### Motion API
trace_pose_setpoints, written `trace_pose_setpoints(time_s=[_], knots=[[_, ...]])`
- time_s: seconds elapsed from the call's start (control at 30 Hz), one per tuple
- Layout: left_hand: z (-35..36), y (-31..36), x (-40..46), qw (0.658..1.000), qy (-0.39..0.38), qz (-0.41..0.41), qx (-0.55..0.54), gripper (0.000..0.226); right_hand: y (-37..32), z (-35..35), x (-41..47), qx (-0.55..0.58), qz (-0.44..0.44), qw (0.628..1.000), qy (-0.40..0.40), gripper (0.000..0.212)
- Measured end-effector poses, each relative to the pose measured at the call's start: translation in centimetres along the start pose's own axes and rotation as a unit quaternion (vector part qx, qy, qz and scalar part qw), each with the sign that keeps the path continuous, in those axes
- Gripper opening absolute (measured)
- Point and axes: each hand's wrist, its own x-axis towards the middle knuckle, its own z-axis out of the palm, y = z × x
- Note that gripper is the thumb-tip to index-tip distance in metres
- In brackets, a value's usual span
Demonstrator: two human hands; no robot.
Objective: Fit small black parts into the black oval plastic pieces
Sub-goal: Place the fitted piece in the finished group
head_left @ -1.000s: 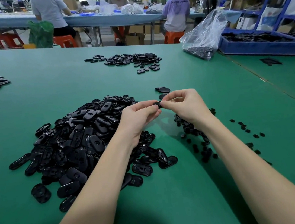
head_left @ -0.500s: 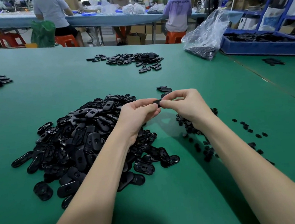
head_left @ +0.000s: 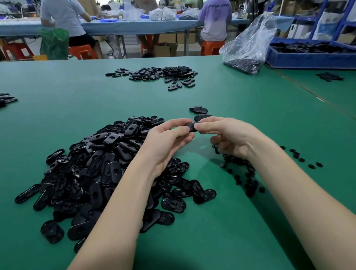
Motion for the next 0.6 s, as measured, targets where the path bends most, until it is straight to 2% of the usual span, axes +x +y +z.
trace_pose_setpoints(time_s=[0.1,0.2,0.27,0.4,0.6], knots=[[0.28,-0.27,0.01,0.999,0.018,0.012,0.030,0.013,0.08,0.31,-0.23,-0.064,-0.031,0.997,0.034,0.023],[0.18,-0.44,0.18,0.997,0.038,0.024,0.056,0.012,-0.04,0.44,-0.28,-0.126,-0.076,0.988,0.052,0.009],[0.06,-0.54,0.23,0.996,0.042,0.030,0.071,0.013,0.00,0.50,-0.11,-0.146,-0.112,0.981,0.056,0.013],[-0.03,-0.78,0.30,0.995,0.044,0.032,0.078,0.013,0.18,0.79,0.02,-0.168,-0.157,0.969,0.084,0.009],[-0.17,-0.76,0.40,0.996,0.036,0.038,0.079,0.013,0.42,0.75,0.01,-0.151,-0.173,0.971,0.073,0.012]])
